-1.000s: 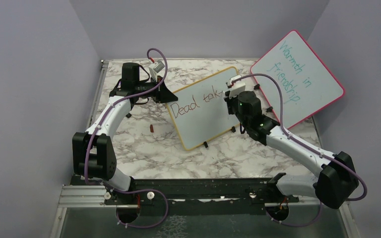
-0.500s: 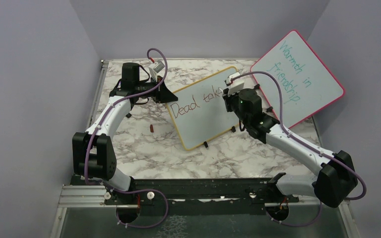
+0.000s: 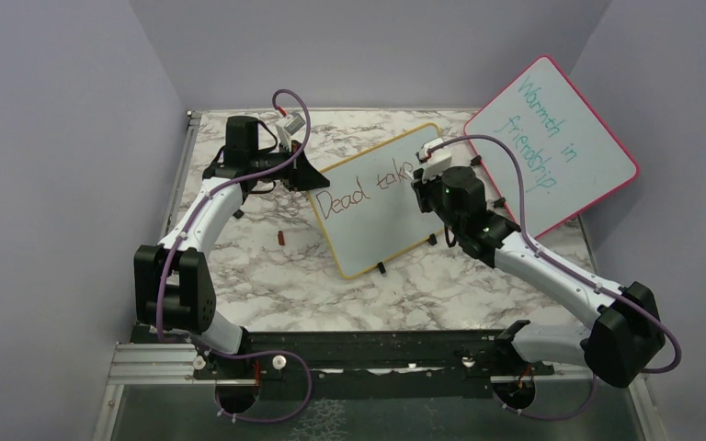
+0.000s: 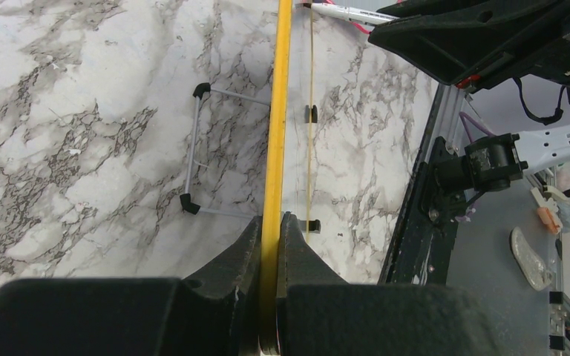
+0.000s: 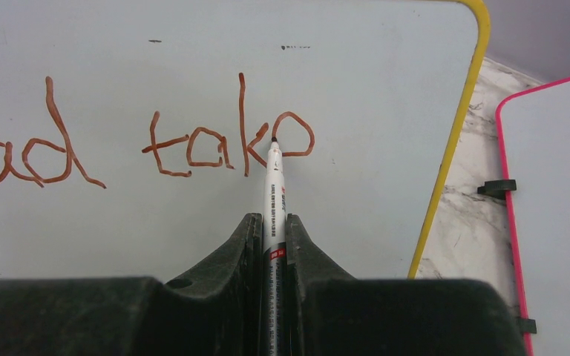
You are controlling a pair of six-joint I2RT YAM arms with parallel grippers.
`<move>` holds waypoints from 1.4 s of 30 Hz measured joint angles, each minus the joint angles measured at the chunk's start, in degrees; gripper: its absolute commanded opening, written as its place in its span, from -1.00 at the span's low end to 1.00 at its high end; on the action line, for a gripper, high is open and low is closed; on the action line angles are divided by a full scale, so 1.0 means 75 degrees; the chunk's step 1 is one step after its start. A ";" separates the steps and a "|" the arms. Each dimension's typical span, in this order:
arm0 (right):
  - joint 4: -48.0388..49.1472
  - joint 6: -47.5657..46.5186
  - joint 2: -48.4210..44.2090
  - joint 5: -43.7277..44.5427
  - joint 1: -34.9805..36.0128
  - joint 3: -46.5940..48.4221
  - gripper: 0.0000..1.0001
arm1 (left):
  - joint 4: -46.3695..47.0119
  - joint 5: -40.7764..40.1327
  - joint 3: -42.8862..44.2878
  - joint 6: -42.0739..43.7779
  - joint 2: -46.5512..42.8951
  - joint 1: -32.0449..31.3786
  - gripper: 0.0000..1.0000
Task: Write a sentence on the whiteboard
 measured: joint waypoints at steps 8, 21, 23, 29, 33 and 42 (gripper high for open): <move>-0.0152 0.0079 -0.0082 0.0009 0.0000 -0.0090 -0.99 | -0.0006 0.0000 0.0000 0.0000 0.0000 0.0000 -1.00; -0.0265 0.0189 -0.0122 0.0294 0.0000 -0.0166 -0.99 | -0.0006 0.0000 0.0003 0.0000 0.0000 0.0000 -1.00; -0.0268 0.0192 -0.0122 0.0312 0.0000 -0.0178 -0.99 | -0.0006 0.0000 0.0003 0.0000 0.0000 0.0000 -1.00; -0.0321 0.0192 -0.0122 0.0472 0.0000 -0.0184 -0.99 | -0.0006 0.0000 0.0003 0.0003 0.0000 0.0000 -1.00; -0.0358 0.0192 -0.0122 0.0635 0.0000 -0.0192 -0.99 | -0.0006 0.0000 0.0003 0.0000 0.0000 0.0000 -1.00; -0.0341 0.0189 -0.0090 0.0860 0.0000 -0.0195 -0.99 | -0.0009 0.0000 0.0003 0.0000 0.0000 0.0000 -1.00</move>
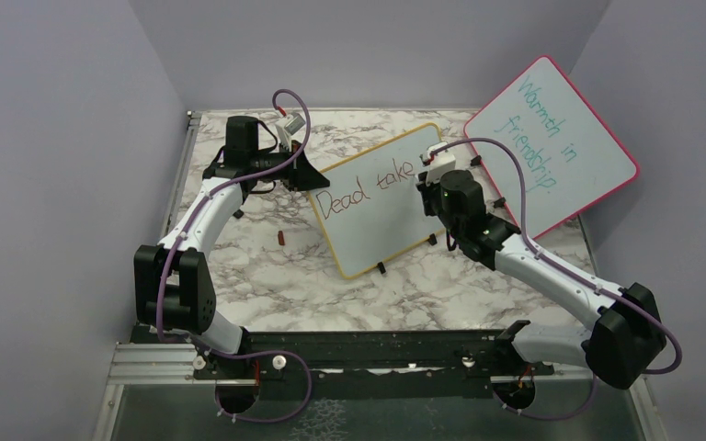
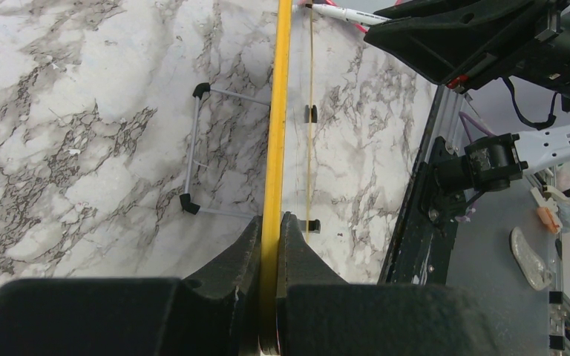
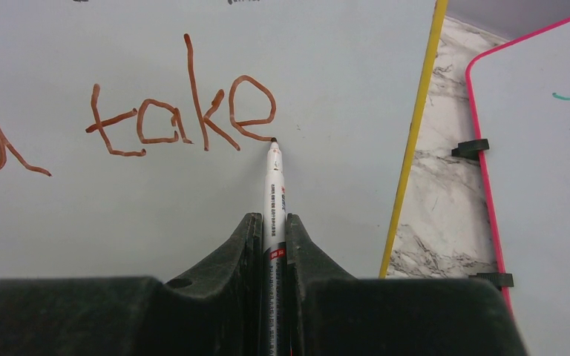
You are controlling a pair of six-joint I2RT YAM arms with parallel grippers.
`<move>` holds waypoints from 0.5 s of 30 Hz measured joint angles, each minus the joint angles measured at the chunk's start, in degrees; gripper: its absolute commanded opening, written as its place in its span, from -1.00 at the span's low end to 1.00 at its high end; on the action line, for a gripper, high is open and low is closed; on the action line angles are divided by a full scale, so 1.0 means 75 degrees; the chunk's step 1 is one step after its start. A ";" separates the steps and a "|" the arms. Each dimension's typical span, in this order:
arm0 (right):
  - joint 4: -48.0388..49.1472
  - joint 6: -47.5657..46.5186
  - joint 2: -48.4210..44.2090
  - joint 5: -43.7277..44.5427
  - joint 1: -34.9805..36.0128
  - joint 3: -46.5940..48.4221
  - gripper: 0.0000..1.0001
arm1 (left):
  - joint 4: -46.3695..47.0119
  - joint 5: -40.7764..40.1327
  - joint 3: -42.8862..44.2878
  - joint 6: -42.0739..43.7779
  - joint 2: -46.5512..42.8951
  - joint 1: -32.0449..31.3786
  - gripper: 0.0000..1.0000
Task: Write a sentence on the whiteboard
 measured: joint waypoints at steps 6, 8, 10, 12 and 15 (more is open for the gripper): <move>0.0111 -0.0032 -0.0047 0.0003 0.0000 -0.0082 -0.99 | 0.0000 0.0003 0.0000 0.0003 0.0000 0.0000 -1.00; 0.0111 -0.0073 -0.0128 -0.0009 0.0000 -0.0157 -0.99 | -0.0006 0.0003 0.0000 0.0000 0.0000 0.0000 -1.00; 0.0102 -0.0090 -0.0233 -0.0055 0.0000 -0.0224 -0.99 | -0.0009 0.0003 0.0003 0.0000 0.0000 0.0000 -1.00; 0.0090 -0.0093 -0.0353 -0.0128 0.0000 -0.0254 -0.99 | -0.0020 0.0003 0.0012 0.0003 0.0000 0.0000 -1.00; 0.0044 -0.0093 -0.0574 -0.0283 0.0003 -0.0259 -0.99 | -0.0023 0.0003 0.0012 0.0000 0.0000 0.0000 -1.00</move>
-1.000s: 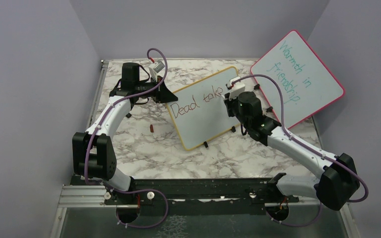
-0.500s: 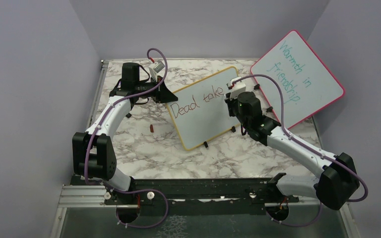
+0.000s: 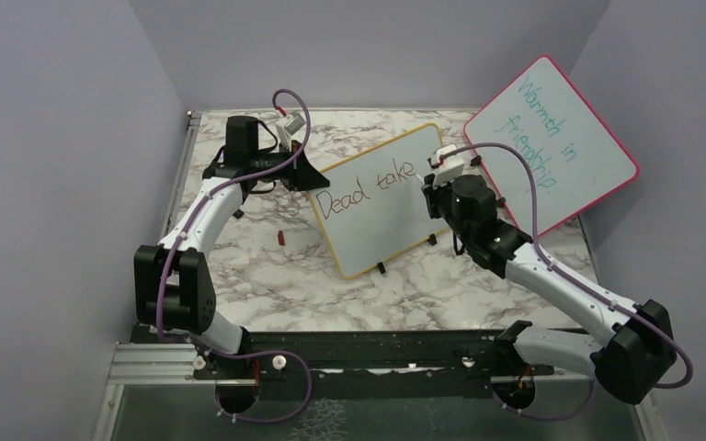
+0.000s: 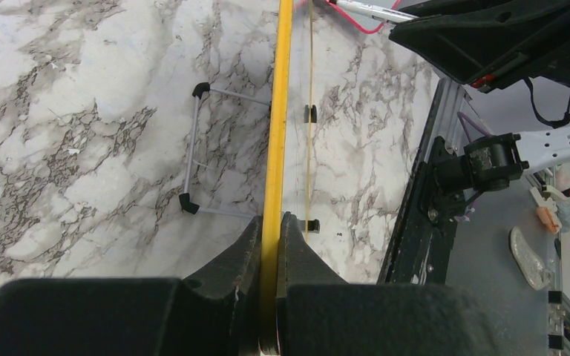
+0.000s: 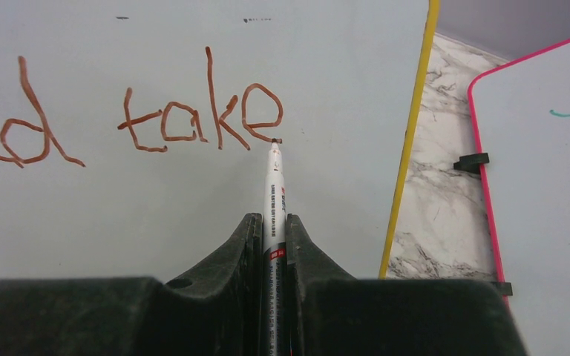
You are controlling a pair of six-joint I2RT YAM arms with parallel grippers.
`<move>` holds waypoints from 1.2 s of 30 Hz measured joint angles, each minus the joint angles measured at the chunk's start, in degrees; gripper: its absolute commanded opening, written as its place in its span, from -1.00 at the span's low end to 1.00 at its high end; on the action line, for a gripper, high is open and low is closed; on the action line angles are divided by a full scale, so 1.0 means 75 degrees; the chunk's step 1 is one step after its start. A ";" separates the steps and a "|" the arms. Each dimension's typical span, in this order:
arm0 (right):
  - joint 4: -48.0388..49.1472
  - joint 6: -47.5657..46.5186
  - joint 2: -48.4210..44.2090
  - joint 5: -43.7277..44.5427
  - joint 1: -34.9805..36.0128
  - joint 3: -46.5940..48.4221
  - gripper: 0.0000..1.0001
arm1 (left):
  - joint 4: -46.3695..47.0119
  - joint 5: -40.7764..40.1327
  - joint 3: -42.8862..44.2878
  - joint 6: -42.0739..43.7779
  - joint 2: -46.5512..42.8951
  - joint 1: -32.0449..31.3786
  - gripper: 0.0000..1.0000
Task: Write a sentence on the whiteboard
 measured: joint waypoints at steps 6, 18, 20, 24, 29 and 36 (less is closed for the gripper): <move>-0.0090 0.0015 -0.0434 -0.0224 0.0152 -0.0131 -0.99 | -0.0003 0.0000 0.0006 0.0000 0.0003 0.0000 -1.00; -0.0277 0.0090 -0.0836 -0.0294 0.1606 -0.0676 -0.99 | -0.0009 -0.0003 0.0015 -0.0003 0.0009 0.0000 -1.00; -0.0236 0.0102 -0.0836 -0.0274 0.1935 -0.0772 -0.99 | -0.0006 -0.0003 0.0015 -0.0003 0.0009 0.0000 -1.00; -0.0111 0.0117 -0.0705 -0.0204 0.2486 -0.0839 -0.99 | -0.0006 -0.0003 0.0015 -0.0006 0.0009 0.0000 -1.00; 0.0219 0.0055 -0.0239 0.0128 0.3083 -0.0839 -0.99 | -0.0006 -0.0003 0.0015 -0.0006 0.0009 0.0000 -1.00; 0.0726 -0.0149 0.0353 0.0807 0.3669 -0.0749 -0.99 | -0.0003 -0.0003 0.0015 -0.0006 0.0009 0.0000 -1.00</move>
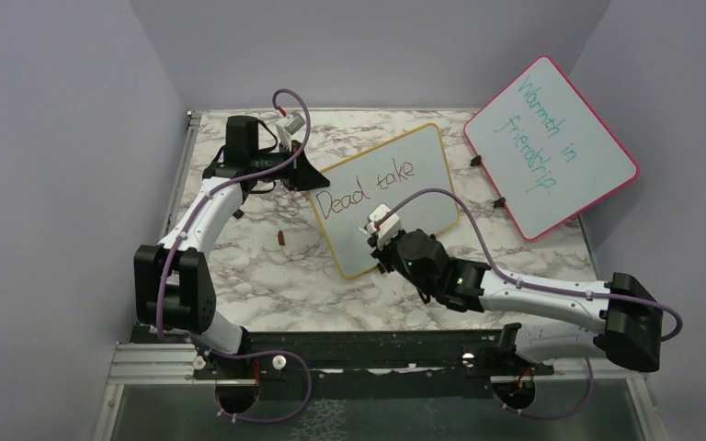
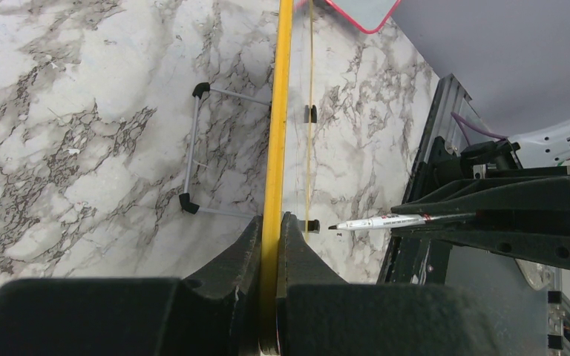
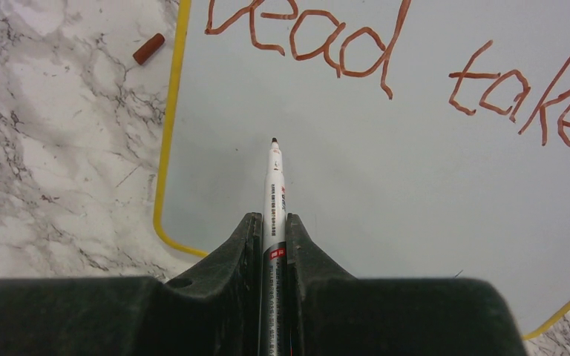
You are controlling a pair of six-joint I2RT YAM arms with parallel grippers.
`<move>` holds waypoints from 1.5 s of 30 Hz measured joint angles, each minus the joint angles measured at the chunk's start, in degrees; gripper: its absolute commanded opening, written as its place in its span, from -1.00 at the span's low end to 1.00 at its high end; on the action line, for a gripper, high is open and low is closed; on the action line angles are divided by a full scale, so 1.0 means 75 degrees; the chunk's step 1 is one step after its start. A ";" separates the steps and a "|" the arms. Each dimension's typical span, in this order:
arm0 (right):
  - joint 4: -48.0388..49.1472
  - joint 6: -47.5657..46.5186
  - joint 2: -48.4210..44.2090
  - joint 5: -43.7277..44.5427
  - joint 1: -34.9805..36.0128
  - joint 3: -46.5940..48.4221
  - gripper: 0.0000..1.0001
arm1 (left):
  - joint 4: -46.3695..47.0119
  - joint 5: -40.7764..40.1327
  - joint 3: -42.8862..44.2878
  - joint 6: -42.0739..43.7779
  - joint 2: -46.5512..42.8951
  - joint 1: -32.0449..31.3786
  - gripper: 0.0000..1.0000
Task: Write a sentence on the whiteboard
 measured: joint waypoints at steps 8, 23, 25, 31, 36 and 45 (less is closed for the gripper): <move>0.0367 -0.0245 0.0574 0.0525 0.0172 0.0417 -0.99 | 0.0000 0.0000 0.0000 0.0000 0.0000 0.0000 -1.00; 0.0420 -0.0425 0.1128 0.0659 0.0312 0.0726 -0.99 | -0.0003 0.0000 0.0000 0.0000 0.0000 0.0000 -1.00; 0.0425 -0.0425 0.1160 0.0656 0.0326 0.0772 -0.99 | 0.0000 0.0000 0.0000 0.0000 0.0000 0.0000 -1.00; 0.0417 -0.0425 0.1253 0.0656 0.0364 0.0892 -0.99 | 0.0000 0.0000 0.0000 0.0000 0.0000 0.0000 -1.00; 0.0347 -0.0423 0.1381 0.0656 0.0393 0.0962 -0.99 | 0.0000 0.0000 0.0000 -0.0003 0.0000 0.0000 -1.00; 0.0289 -0.0425 0.1559 0.0656 0.0402 0.1142 -0.99 | 0.0000 -0.0003 0.0000 0.0000 0.0000 0.0000 -1.00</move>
